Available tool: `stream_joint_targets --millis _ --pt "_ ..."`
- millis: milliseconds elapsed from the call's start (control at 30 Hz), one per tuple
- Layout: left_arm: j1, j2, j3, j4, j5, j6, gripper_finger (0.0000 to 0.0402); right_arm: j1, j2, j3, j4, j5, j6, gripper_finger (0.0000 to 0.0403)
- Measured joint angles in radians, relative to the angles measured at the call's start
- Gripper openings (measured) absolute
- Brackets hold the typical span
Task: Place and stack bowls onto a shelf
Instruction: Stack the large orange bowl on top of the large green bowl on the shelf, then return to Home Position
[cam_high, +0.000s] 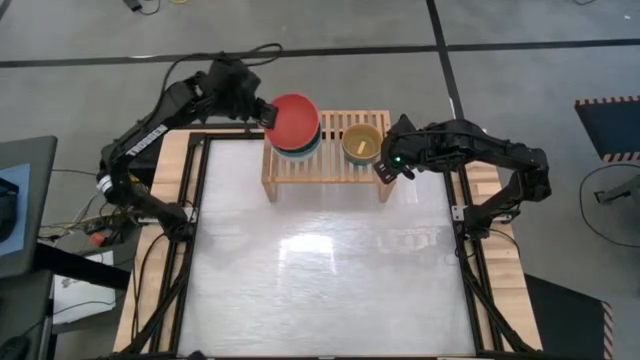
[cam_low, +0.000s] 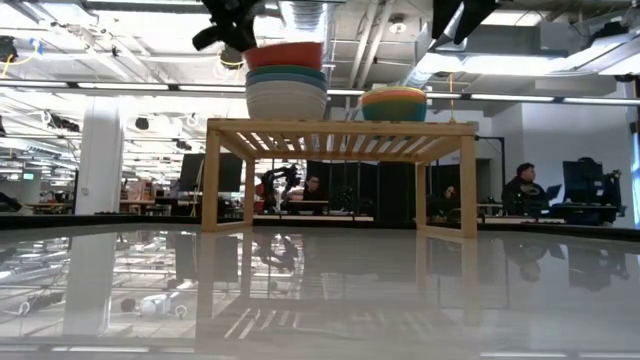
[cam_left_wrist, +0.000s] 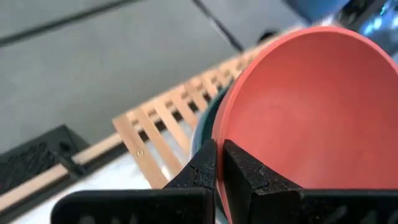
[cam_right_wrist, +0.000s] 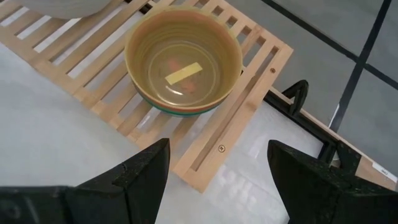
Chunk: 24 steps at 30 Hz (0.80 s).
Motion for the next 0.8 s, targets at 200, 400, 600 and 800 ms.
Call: stream_joint_targets --millis 200,400,600,800 --pt "-0.017 0.051 0.014 -0.026 0.047 0.022 0.0025 -0.012 0.0 0.0 0.003 0.0 0.001 0.0295" --pt "-0.016 0.012 0.013 0.013 0.059 0.027 0.0104 0.004 -0.018 0.0 0.025 0.0 0.001 0.0295" --pt "-0.032 -0.118 0.015 0.036 -0.034 0.118 0.0161 0.02 -0.09 0.0 0.253 -0.081 -0.115 0.0295" --pt "-0.181 -0.312 -0.135 0.208 -0.115 0.186 0.0163 0.021 -0.141 -0.015 0.608 -0.301 -0.35 0.029"
